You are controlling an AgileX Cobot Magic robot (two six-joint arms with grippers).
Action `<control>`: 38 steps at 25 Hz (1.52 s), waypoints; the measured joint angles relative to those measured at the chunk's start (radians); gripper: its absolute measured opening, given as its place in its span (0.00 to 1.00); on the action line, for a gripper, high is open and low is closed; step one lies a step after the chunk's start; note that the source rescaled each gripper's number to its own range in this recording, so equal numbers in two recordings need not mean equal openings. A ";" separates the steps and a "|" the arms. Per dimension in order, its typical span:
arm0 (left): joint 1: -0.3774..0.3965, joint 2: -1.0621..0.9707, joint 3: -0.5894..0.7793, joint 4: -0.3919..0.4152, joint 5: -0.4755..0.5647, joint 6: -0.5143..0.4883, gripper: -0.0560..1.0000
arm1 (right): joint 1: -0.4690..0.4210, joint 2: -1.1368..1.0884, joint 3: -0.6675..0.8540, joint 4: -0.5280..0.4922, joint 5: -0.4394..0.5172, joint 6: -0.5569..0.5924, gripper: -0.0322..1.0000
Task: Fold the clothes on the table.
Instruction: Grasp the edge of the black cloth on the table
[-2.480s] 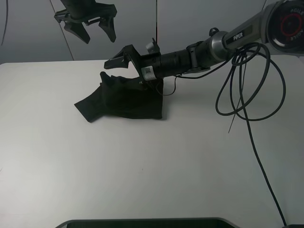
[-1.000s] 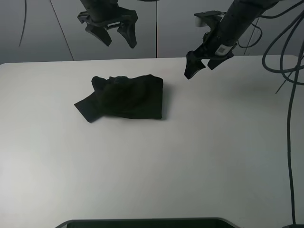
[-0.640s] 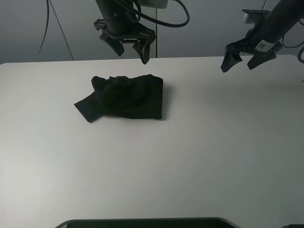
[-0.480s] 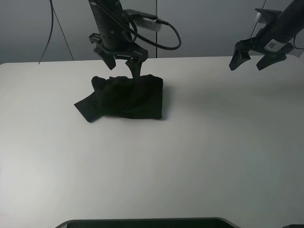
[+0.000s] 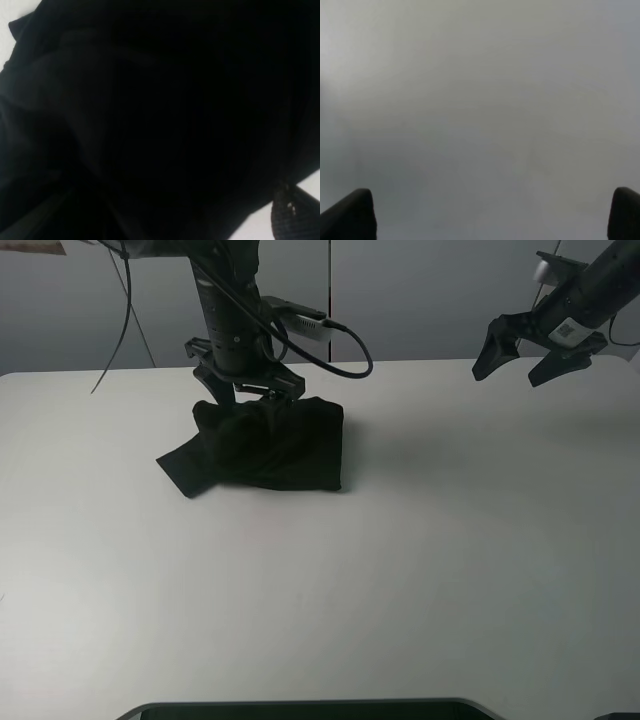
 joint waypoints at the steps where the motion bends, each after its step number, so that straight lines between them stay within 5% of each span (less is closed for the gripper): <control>1: 0.000 0.009 0.000 0.015 0.000 -0.004 0.99 | 0.000 0.000 0.000 0.009 0.002 -0.004 1.00; 8: 0.004 0.024 0.000 0.120 -0.002 -0.021 0.99 | 0.000 0.000 0.000 0.070 0.006 -0.036 1.00; 19: 0.160 0.024 0.000 0.121 -0.002 -0.027 0.99 | 0.000 0.000 0.000 0.070 0.006 -0.051 1.00; 30: 0.248 0.023 0.000 0.035 -0.002 0.045 0.99 | 0.000 0.000 0.000 0.070 0.006 -0.059 1.00; 38: 0.239 -0.081 0.001 -0.177 -0.005 0.108 0.99 | 0.000 0.000 0.000 0.070 0.006 -0.059 1.00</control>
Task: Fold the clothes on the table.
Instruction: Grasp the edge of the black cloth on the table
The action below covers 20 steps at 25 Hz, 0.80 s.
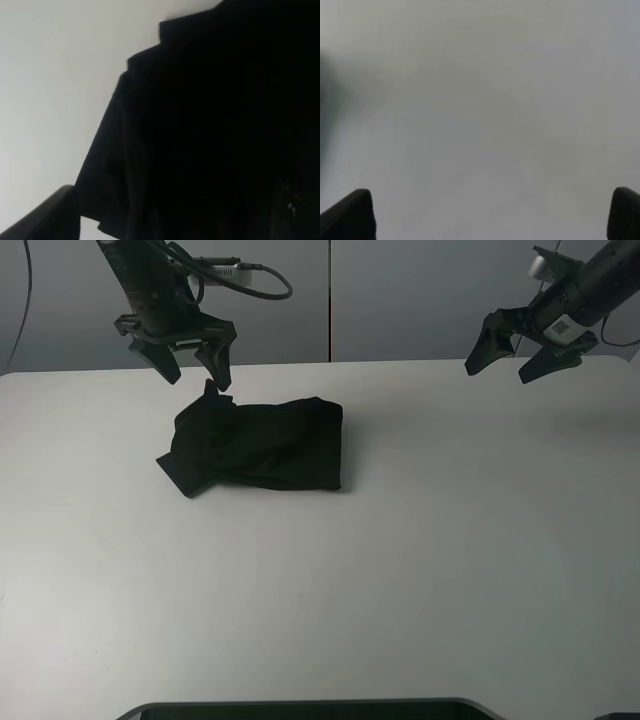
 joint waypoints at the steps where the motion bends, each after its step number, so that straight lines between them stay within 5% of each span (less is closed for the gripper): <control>1: -0.005 -0.007 0.000 -0.002 0.000 0.002 0.99 | 0.000 0.000 0.000 0.000 0.000 0.000 1.00; 12: -0.113 0.032 0.000 -0.029 0.002 0.038 0.99 | 0.000 0.000 0.000 0.015 0.029 0.004 1.00; 20: -0.113 0.094 0.000 0.074 0.002 0.016 0.99 | 0.000 0.000 0.000 0.036 0.073 0.008 1.00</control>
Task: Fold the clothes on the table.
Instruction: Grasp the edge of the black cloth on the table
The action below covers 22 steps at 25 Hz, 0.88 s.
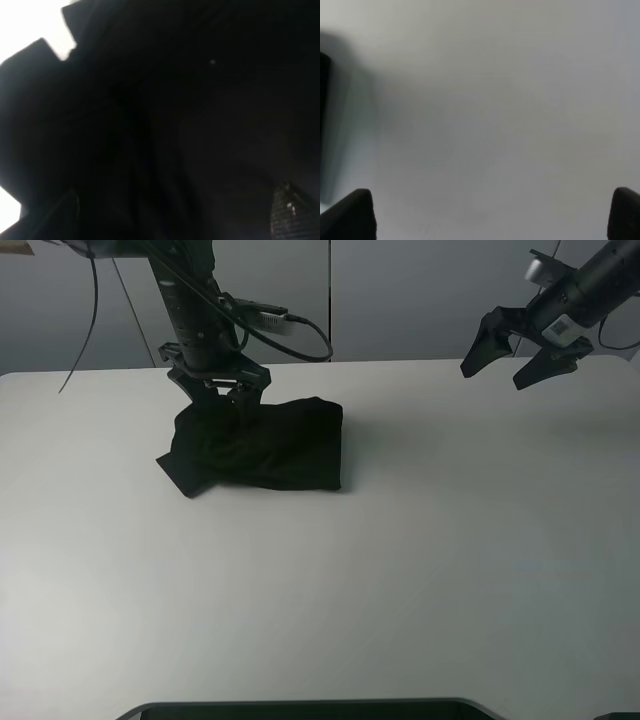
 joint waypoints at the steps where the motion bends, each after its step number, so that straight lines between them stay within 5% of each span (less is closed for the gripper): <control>1: 0.000 0.006 0.000 0.001 0.000 0.000 0.99 | 0.000 0.000 0.000 0.000 0.004 0.002 1.00; 15: 0.002 0.095 0.000 -0.002 -0.002 -0.012 0.99 | 0.000 0.000 0.000 0.000 0.033 0.017 1.00; 22: 0.002 0.027 -0.003 -0.105 -0.002 0.042 0.99 | 0.000 -0.033 0.000 0.000 0.023 0.017 1.00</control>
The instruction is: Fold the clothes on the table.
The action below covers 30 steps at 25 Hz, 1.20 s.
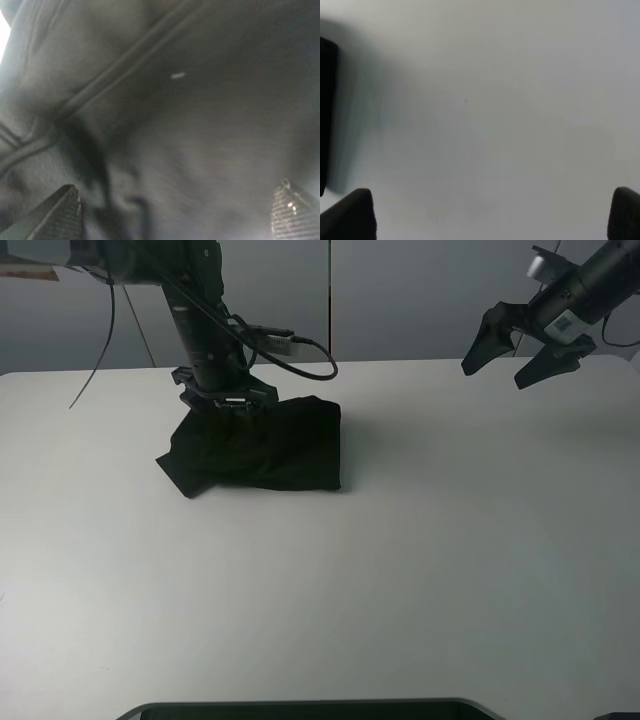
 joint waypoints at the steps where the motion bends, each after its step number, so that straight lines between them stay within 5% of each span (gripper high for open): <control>1: 0.000 -0.029 -0.013 -0.017 0.000 0.004 0.99 | 0.000 -0.020 0.000 0.000 -0.002 -0.002 1.00; 7: 0.000 -0.219 -0.108 -0.014 -0.006 0.002 0.99 | 0.000 -0.209 0.000 0.000 0.024 -0.041 1.00; 14: 0.022 -0.416 -0.069 0.056 -0.004 -0.058 0.99 | 0.000 -0.483 0.019 -0.065 0.038 -0.023 1.00; 24: 0.098 -0.938 0.544 0.169 -0.052 -0.162 0.99 | 0.000 -0.912 0.575 -0.133 -0.110 0.005 1.00; 30: 0.118 -1.251 0.773 0.213 -0.062 -0.225 0.99 | 0.000 -1.194 0.716 -0.140 -0.044 0.063 1.00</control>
